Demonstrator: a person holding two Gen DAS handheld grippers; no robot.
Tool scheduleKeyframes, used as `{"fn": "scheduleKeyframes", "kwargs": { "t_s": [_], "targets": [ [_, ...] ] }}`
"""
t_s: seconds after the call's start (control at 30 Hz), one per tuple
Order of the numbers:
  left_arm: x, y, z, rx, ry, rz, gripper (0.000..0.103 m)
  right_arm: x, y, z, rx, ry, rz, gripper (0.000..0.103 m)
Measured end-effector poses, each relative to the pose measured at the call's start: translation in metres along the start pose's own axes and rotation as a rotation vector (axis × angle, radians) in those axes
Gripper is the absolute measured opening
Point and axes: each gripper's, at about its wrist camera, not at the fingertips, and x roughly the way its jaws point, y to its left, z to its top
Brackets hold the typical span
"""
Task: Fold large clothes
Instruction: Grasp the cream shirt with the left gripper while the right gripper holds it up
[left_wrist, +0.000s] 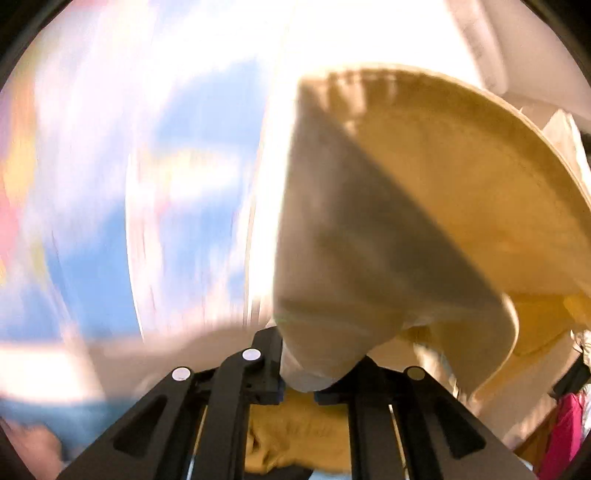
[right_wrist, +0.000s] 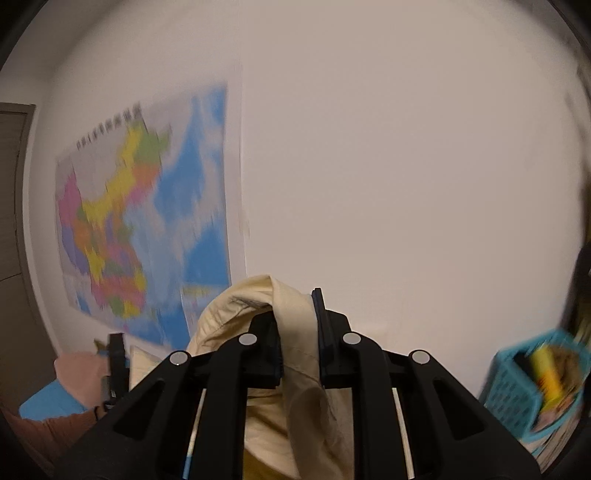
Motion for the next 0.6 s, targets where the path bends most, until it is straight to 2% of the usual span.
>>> {"fn": "scheduleKeyframes", "kwargs": {
  "t_s": [0.1, 0.17, 0.3, 0.37, 0.47, 0.6],
  "targets": [
    [-0.058, -0.003, 0.052, -0.016, -0.158, -0.009, 0.008, -0.059, 0.013, 0.036, -0.031, -0.117, -0.017, 0.013],
    [-0.097, -0.002, 0.072, -0.026, -0.224, -0.006, 0.008, -0.098, 0.021, 0.053, -0.028, -0.176, -0.005, 0.013],
    [-0.195, 0.0, 0.104, 0.031, -0.355, 0.1, 0.008, -0.145, 0.046, 0.058, -0.05, -0.21, 0.06, 0.013],
    [-0.237, 0.001, 0.107, 0.057, -0.376, 0.155, 0.008, -0.156, 0.056, 0.052, -0.027, -0.191, 0.118, 0.013],
    [-0.306, -0.005, 0.1, 0.143, -0.408, 0.299, 0.008, -0.161, 0.073, 0.034, 0.018, -0.152, 0.227, 0.013],
    [-0.374, -0.009, 0.085, 0.208, -0.367, 0.442, 0.008, -0.16, 0.102, 0.0, 0.044, -0.087, 0.371, 0.013]
  ]
}}
